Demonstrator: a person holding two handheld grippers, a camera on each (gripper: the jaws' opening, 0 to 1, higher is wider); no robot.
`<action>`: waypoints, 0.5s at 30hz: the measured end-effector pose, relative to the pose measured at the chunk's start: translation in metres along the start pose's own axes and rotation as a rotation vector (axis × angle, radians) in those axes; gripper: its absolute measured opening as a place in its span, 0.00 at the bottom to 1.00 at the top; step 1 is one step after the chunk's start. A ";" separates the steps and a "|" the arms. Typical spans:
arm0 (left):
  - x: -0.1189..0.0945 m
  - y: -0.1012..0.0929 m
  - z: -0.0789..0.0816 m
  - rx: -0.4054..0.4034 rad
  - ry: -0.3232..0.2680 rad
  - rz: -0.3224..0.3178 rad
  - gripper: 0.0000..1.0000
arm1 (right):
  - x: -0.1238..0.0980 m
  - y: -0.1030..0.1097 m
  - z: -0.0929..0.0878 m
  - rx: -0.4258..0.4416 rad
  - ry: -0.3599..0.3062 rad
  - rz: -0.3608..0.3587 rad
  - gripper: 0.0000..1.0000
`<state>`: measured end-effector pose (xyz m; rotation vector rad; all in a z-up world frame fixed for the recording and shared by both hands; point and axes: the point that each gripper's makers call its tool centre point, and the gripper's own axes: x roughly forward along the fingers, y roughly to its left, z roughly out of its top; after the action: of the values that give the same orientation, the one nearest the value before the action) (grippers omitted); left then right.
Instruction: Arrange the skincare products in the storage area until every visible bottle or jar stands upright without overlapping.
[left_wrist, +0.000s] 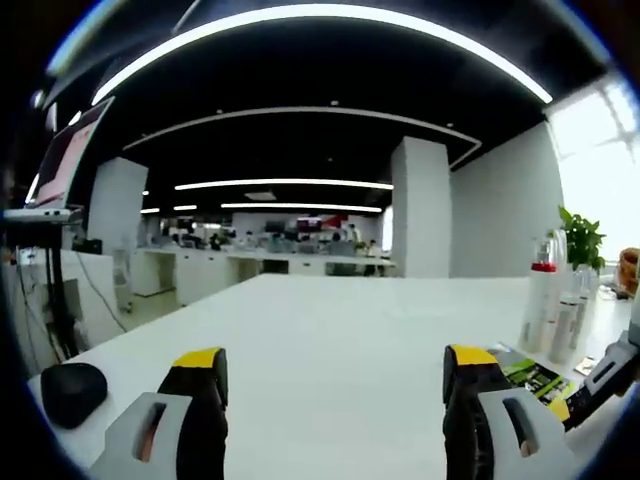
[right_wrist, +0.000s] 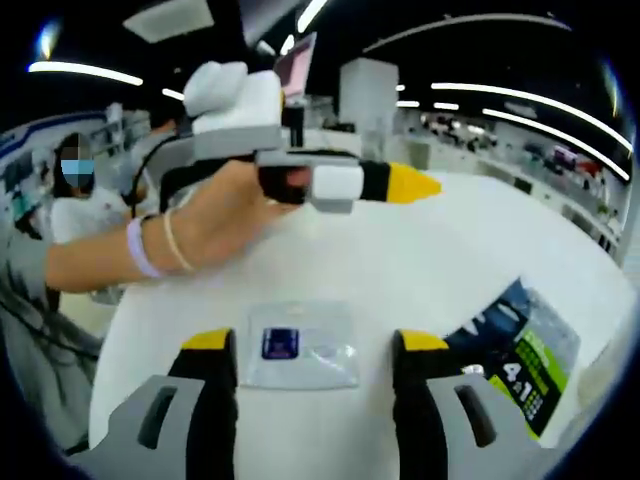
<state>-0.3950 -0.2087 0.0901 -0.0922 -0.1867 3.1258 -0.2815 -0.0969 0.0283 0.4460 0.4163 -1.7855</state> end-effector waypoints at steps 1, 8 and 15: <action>0.000 0.000 0.000 0.001 -0.002 -0.001 0.91 | -0.001 -0.002 -0.002 0.005 0.012 -0.004 0.38; -0.001 -0.003 0.001 0.010 -0.003 -0.011 0.89 | -0.004 0.003 -0.001 0.017 0.035 0.004 0.24; 0.000 -0.006 0.002 0.029 -0.007 -0.023 0.88 | -0.002 0.008 -0.003 0.098 0.060 0.047 0.00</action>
<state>-0.3948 -0.2030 0.0925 -0.0788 -0.1416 3.1052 -0.2733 -0.0953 0.0265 0.5754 0.3581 -1.7553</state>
